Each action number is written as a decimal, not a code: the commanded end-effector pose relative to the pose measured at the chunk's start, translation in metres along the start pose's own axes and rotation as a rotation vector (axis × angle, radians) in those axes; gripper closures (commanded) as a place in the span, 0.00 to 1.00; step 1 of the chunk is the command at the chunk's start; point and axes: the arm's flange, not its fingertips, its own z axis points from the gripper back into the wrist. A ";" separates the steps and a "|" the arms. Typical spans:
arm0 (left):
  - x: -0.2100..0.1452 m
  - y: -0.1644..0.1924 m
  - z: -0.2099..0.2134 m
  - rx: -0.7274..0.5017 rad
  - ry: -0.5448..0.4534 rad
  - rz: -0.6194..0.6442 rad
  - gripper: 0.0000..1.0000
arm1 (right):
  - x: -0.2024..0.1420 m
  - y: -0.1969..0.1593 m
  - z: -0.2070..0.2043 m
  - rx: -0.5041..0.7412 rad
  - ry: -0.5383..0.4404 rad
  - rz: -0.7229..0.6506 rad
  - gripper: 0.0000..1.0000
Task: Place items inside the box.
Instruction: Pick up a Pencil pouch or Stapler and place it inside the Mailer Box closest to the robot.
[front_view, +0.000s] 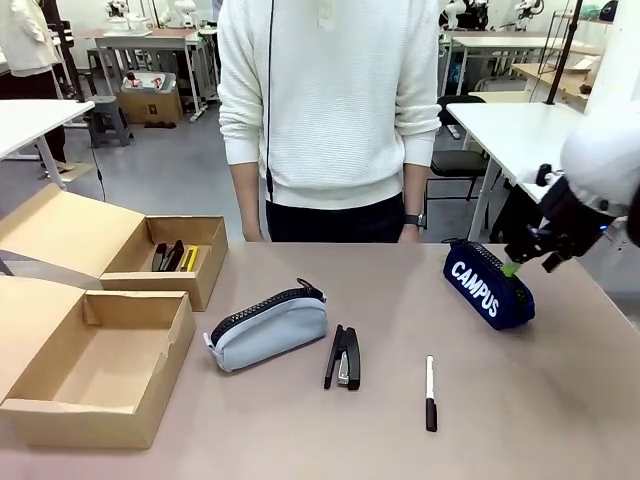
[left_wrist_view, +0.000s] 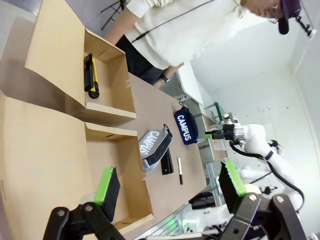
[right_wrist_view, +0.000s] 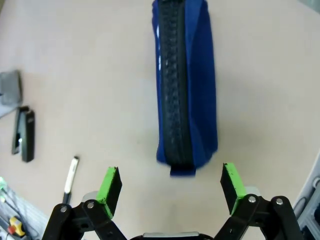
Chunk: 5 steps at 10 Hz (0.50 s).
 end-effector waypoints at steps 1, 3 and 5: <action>0.001 -0.001 -0.001 -0.023 -0.015 -0.025 0.00 | 0.028 0.004 -0.030 -0.003 -0.002 -0.011 0.00; 0.001 -0.001 -0.001 -0.023 -0.015 -0.025 0.00 | 0.043 0.006 -0.049 -0.014 -0.031 -0.002 0.00; 0.001 -0.001 -0.001 -0.023 -0.015 -0.025 0.00 | 0.050 0.003 -0.072 -0.038 0.000 0.010 0.00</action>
